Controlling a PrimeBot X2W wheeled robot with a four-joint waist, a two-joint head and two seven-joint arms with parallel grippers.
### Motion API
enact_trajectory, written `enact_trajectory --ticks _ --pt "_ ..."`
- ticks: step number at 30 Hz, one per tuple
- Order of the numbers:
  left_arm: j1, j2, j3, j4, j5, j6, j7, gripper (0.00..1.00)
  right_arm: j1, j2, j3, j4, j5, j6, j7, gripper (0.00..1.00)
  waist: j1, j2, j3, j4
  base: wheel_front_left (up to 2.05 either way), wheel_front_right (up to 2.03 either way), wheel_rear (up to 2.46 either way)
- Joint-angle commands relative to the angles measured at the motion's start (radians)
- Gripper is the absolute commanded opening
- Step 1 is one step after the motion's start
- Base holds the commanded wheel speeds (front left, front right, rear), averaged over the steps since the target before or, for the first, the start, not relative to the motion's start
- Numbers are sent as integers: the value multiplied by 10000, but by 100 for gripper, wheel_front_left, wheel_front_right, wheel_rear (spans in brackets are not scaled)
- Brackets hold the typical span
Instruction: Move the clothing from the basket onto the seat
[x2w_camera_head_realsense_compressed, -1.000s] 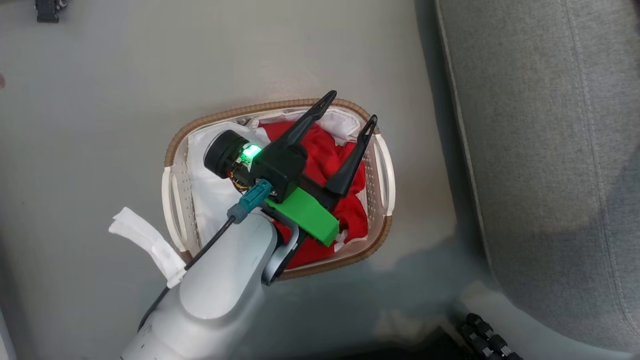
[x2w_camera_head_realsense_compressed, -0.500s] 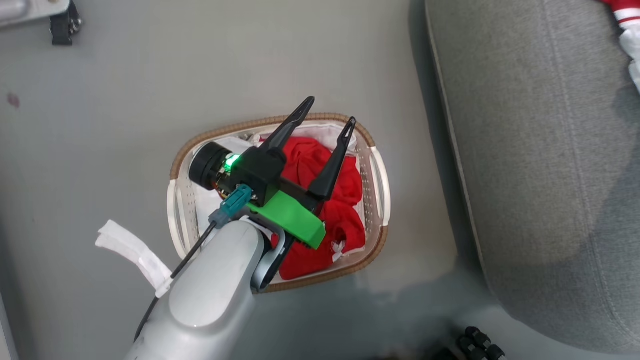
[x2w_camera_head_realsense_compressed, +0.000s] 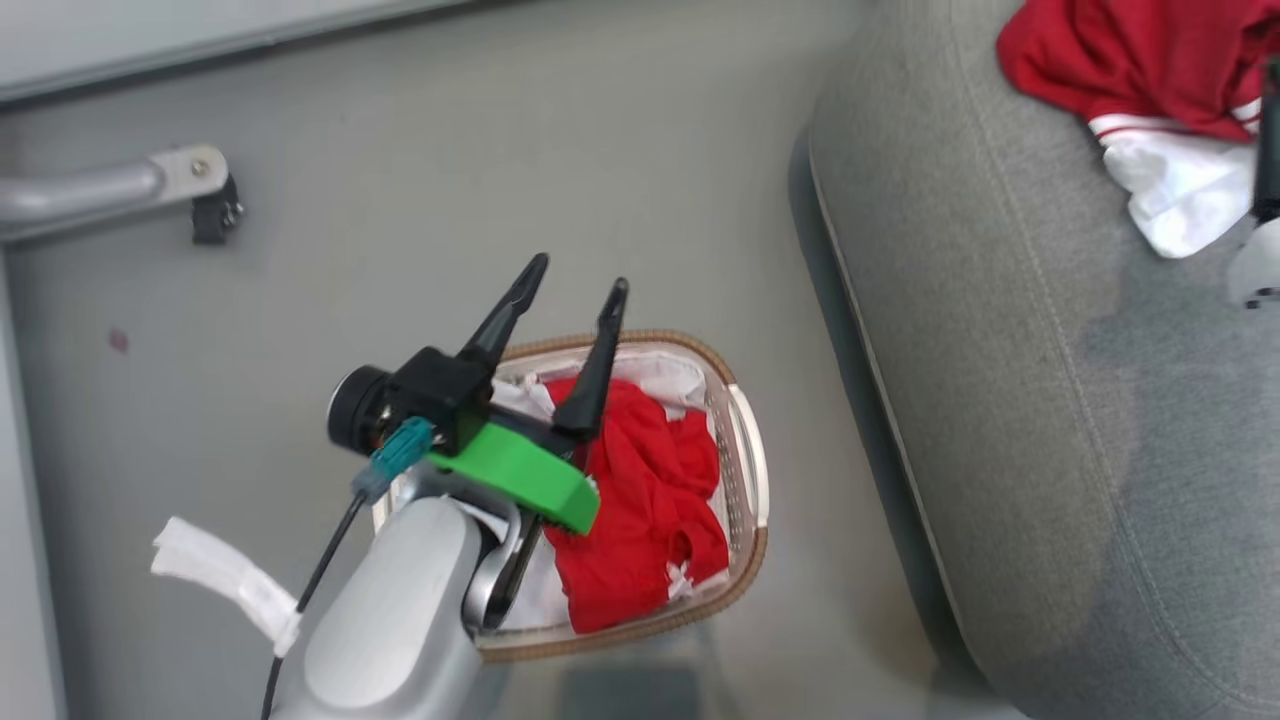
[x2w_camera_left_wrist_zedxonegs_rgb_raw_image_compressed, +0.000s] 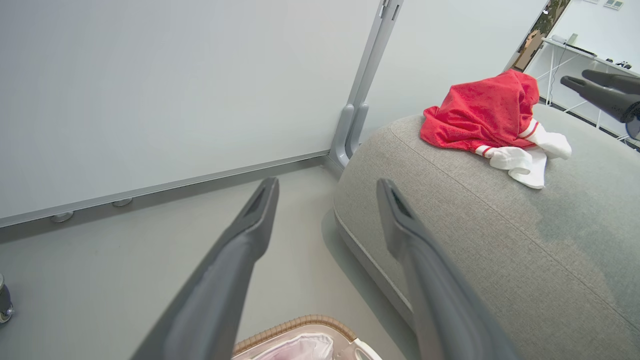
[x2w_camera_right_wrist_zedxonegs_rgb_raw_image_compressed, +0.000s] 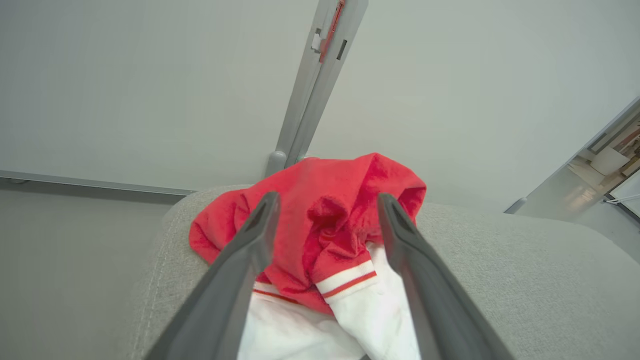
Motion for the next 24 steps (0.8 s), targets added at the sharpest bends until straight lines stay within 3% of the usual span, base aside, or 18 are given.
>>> enact_trajectory --ticks 1,17,24 --pt "338 -11 182 -27 -1 -27 -6 100 257 114 74 -74 56 -10 -4 100 0 0 -1162 278 0 0 0" --pt "2739 -130 3291 -453 394 -27 -6 100 2662 2330 403 -1853 388 -10 -4 100 0 0 -2951 1431 0 0 0" --pt "3658 -134 4008 -598 241 -27 -6 100 3912 3028 461 -2431 312 -10 -4 100 0 0 -3320 1645 0 0 0"
